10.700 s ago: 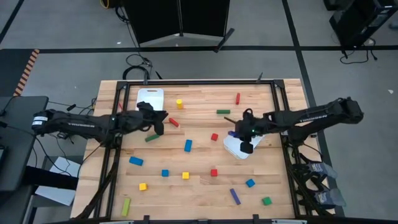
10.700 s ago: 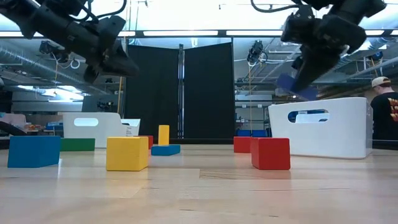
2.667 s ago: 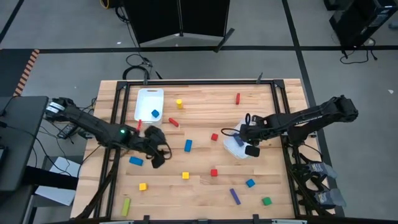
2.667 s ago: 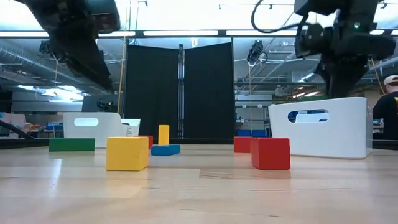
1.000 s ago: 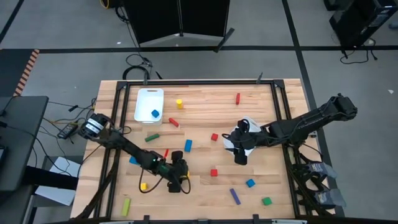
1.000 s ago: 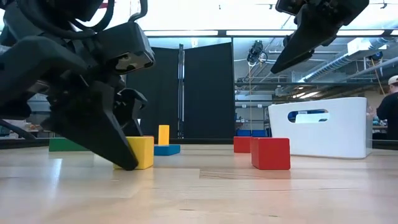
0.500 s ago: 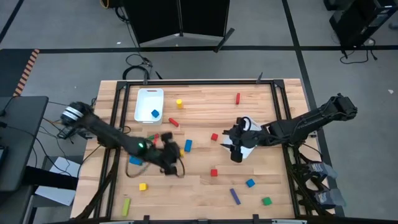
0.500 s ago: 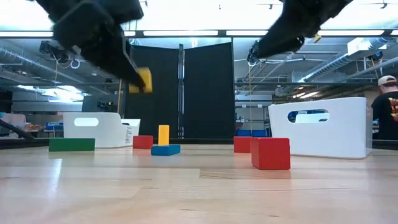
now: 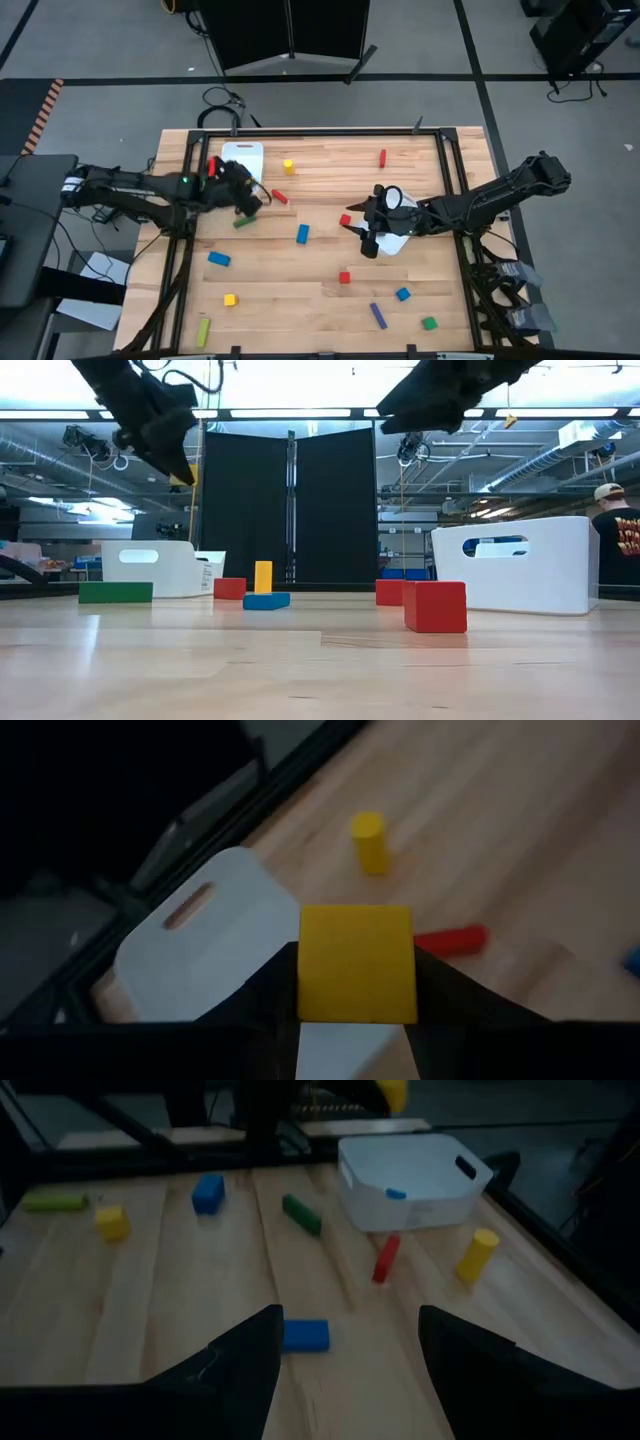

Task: Sort blocks by size
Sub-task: Put the right yellow square block into the left white bin, then put the right blue rectangle block into the right white bin

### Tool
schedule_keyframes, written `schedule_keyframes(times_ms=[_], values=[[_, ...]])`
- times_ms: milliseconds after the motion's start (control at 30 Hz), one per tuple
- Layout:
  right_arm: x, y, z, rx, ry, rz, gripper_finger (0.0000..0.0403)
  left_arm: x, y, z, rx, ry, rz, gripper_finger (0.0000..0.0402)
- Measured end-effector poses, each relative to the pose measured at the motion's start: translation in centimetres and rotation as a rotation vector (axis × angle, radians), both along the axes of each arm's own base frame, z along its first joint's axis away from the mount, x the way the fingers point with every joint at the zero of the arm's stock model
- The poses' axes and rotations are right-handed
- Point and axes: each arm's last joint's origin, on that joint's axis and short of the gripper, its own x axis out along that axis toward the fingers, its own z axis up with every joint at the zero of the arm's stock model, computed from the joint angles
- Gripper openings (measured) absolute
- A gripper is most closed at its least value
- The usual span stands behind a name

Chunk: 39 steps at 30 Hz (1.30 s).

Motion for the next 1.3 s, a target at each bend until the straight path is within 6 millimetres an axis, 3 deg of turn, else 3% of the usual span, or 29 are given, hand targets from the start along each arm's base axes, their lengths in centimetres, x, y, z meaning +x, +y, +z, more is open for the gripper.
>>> schedule_keyframes(times_ms=[133, 333, 567, 667, 833, 967, 1100, 1300], values=[[1.0, -0.1, -0.7, -0.002, -0.015, -0.009, 0.0244, -0.4, 2.5, -0.8, -0.054, 0.017, 0.073, 0.0137], [2.8, 0.4, -2.1, -0.018, 0.023, 0.014, 0.0244, -1.6, 6.4, -4.4, -0.213, 0.017, 0.119, 0.0137], [5.0, 2.0, -2.3, -0.055, 0.058, 0.084, 0.0246, -3.2, 8.4, -6.7, -0.318, 0.000, 0.180, 0.0137], [6.1, 2.2, -2.0, -0.064, 0.053, 0.085, 0.0245, -3.5, 8.6, -7.1, -0.314, 0.008, 0.191, 0.0151], [8.5, 1.6, -1.6, -0.070, 0.142, 0.071, 0.0246, -3.4, 8.6, -7.1, -0.353, -0.015, 0.140, 0.0261], [10.4, 1.3, -1.6, -0.095, 0.234, 0.064, 0.0247, -3.1, 8.3, -7.0, -0.376, -0.022, 0.064, 0.0321], [12.5, 0.5, -2.1, -0.063, 0.299, 0.106, 0.0253, -2.6, 7.7, -6.7, -0.358, -0.039, 0.003, 0.0335], [14.9, -0.9, -4.3, -0.097, 0.546, 0.266, 0.0267, -2.2, 5.6, -5.2, -0.327, -0.129, -0.098, 0.0316]])
